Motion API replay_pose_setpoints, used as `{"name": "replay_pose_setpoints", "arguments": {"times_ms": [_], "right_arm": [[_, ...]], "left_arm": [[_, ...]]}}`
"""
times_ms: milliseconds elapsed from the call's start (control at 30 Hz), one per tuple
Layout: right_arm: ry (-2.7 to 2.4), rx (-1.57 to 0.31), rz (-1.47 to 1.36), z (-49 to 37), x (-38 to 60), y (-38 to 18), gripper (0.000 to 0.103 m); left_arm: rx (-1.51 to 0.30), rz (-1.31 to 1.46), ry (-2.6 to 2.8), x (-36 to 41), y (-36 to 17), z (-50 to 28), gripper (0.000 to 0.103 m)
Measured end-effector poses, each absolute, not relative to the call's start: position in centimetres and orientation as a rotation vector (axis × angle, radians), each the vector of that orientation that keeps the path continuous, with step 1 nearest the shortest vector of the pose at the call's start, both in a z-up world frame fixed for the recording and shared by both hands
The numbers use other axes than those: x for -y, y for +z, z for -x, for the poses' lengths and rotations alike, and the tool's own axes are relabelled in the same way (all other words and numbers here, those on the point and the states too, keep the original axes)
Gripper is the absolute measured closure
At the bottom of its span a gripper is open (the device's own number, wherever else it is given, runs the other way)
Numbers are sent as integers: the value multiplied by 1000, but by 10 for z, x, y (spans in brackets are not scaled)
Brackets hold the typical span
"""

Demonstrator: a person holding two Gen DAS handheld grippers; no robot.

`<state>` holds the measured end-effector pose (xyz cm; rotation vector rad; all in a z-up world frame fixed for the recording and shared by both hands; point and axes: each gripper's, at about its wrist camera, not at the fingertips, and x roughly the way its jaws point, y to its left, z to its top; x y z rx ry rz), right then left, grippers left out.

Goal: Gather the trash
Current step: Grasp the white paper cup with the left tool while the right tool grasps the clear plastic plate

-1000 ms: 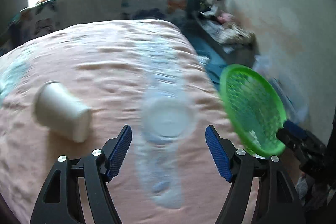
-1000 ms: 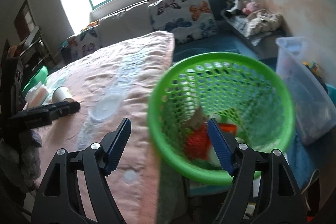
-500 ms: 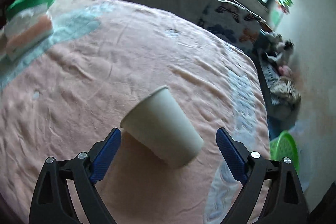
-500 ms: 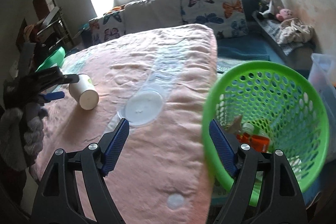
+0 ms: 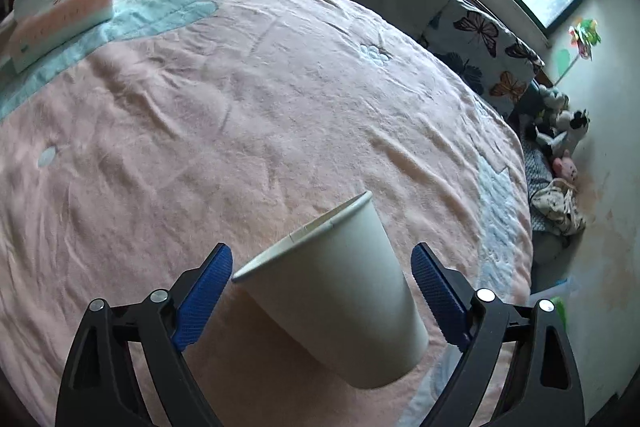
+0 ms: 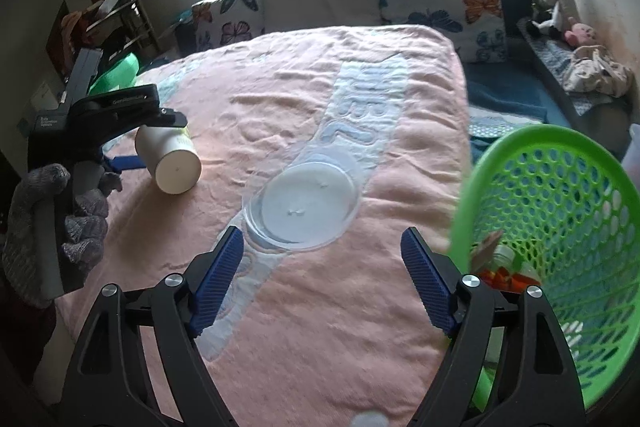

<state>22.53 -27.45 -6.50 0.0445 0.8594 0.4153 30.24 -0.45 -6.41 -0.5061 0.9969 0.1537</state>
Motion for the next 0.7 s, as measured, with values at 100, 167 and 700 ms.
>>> {"name": "replay_pose_setpoints", "arguments": {"times_ms": [100,167,700], "right_arm": [[434,-877,-32,-234,267,-70,16],[440,-886,-17,-241,261,-74,14],[408,-934,125,-275,226,-98,8]], "left_arm": [[-999,490,134,2,-66,-305,22],[-998,471,122,1,-65,-307,24],[-1028,314,4,10,-62,-320,23]]}}
